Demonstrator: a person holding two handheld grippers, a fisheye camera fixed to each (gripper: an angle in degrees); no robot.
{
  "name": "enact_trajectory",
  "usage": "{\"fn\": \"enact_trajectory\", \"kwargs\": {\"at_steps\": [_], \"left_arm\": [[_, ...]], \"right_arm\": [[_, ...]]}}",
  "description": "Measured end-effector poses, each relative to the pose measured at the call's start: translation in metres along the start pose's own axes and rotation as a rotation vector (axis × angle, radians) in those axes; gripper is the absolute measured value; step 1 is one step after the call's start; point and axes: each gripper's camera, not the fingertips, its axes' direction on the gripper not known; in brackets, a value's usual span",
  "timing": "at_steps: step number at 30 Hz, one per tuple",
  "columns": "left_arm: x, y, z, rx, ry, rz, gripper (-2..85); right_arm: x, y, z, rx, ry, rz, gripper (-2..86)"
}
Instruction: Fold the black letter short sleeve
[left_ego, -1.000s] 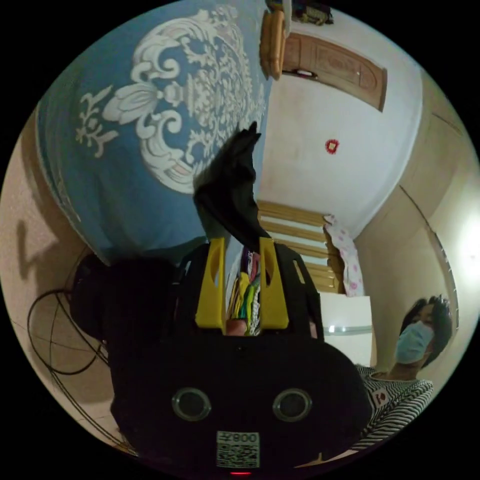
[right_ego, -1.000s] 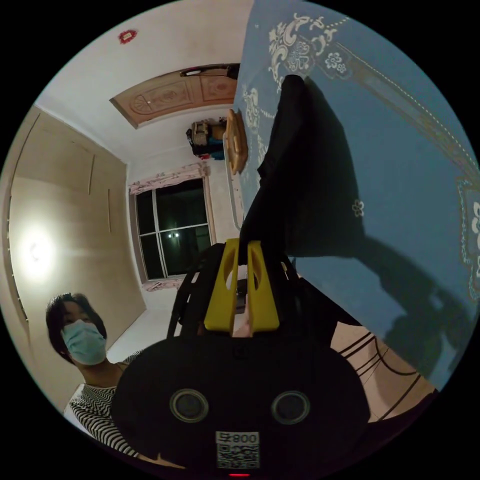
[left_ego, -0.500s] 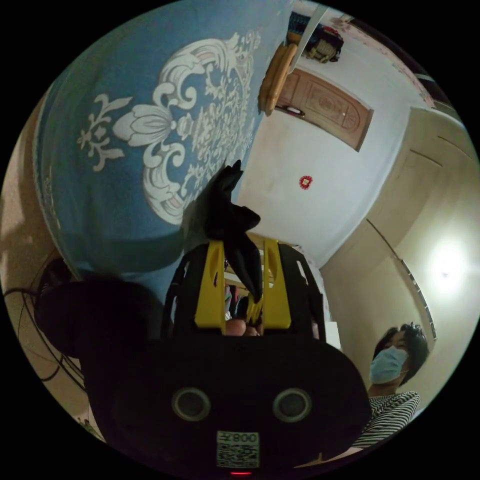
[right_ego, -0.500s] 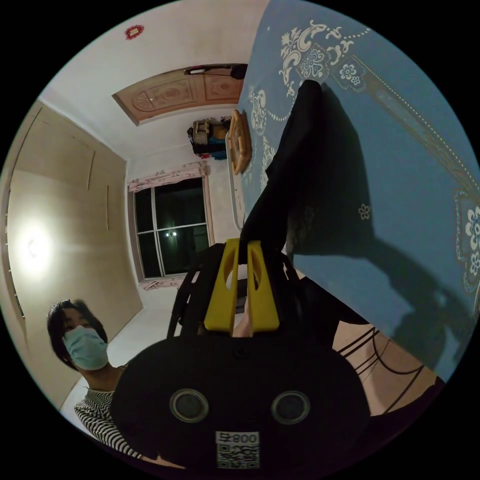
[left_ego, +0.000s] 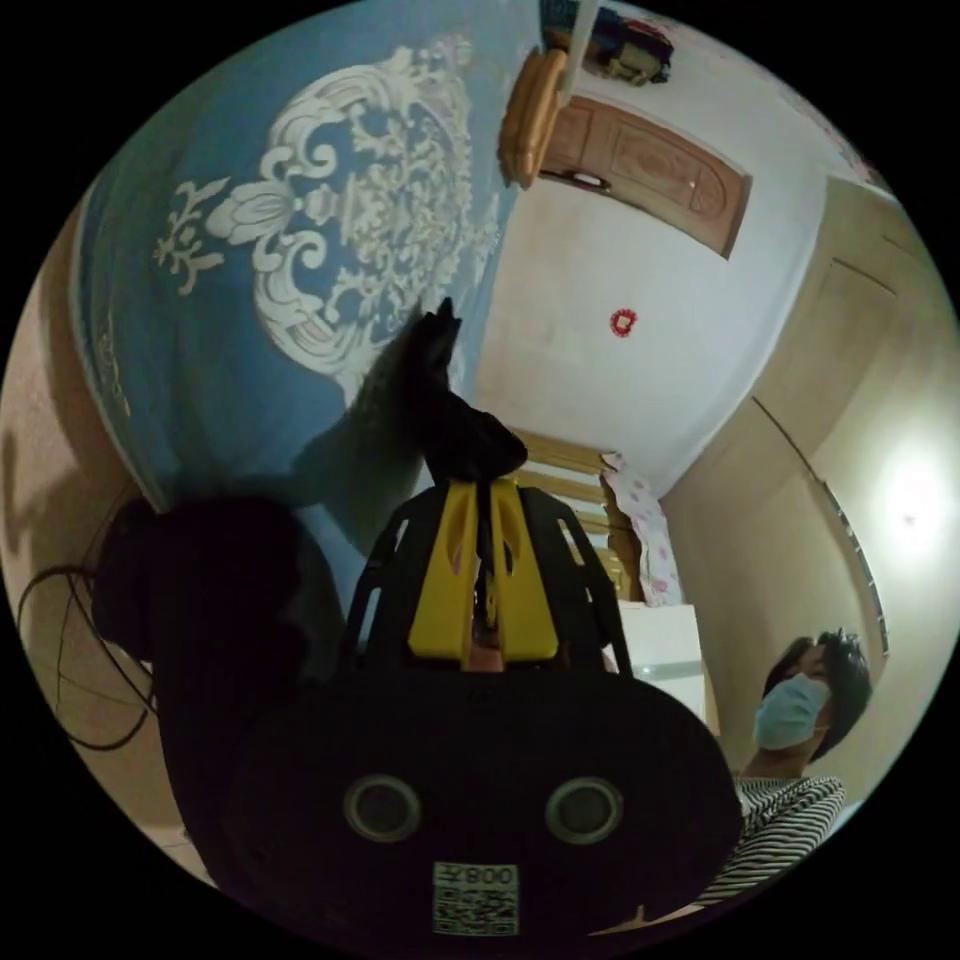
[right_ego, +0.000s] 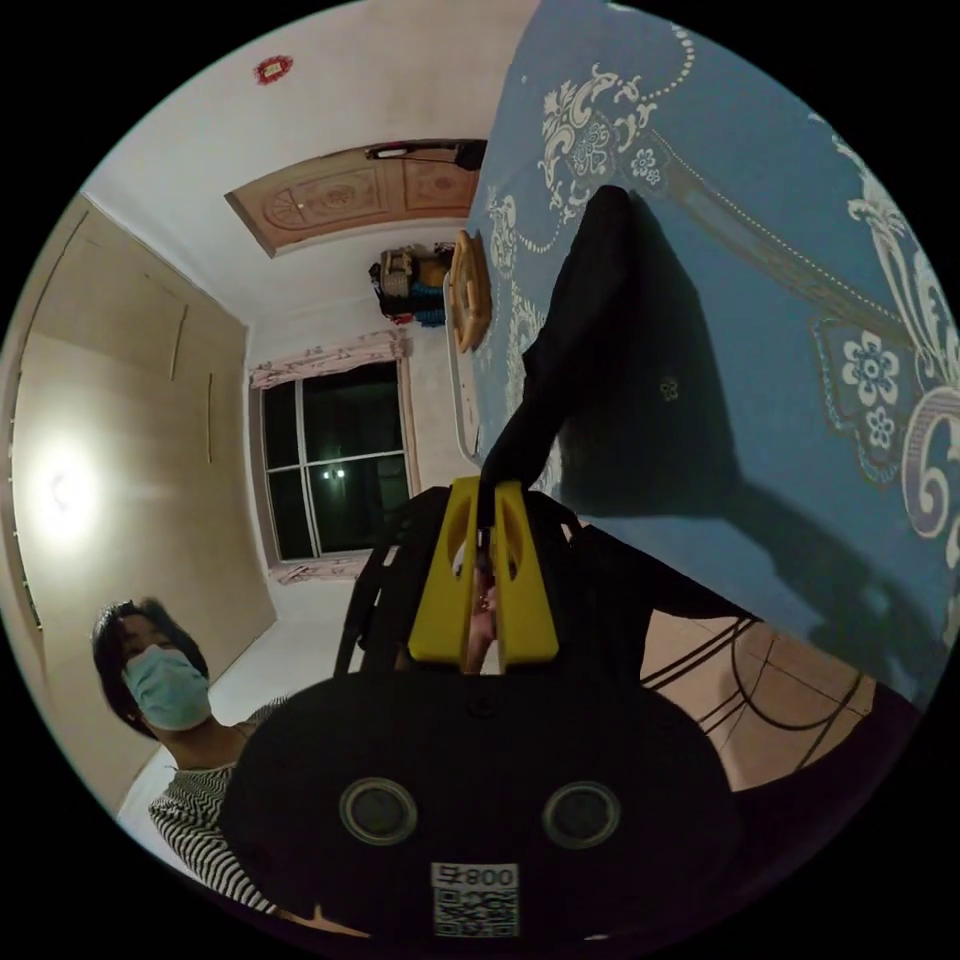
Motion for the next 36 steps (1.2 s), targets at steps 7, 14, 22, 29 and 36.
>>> {"fn": "enact_trajectory", "kwargs": {"at_steps": [7,14,22,29,36], "left_arm": [[0.074,0.065,0.048,-0.146,0.042,0.264,2.6],[0.128,0.132,0.112,-0.276,0.082,0.457,2.7],[0.136,0.223,0.207,-0.446,0.119,0.447,2.8],[0.119,0.274,0.322,-0.573,0.042,0.375,2.7],[0.154,0.323,0.494,-0.644,0.028,0.516,2.7]], "right_arm": [[-0.038,0.084,-0.063,-0.002,-0.011,-0.136,1.7],[-0.102,0.179,-0.143,0.038,-0.019,-0.376,1.5],[-0.121,0.287,-0.234,0.124,-0.01,-0.453,1.3],[-0.105,0.349,-0.334,0.273,0.02,-0.365,1.3],[-0.134,0.346,-0.465,0.381,0.038,-0.404,1.4]]}}
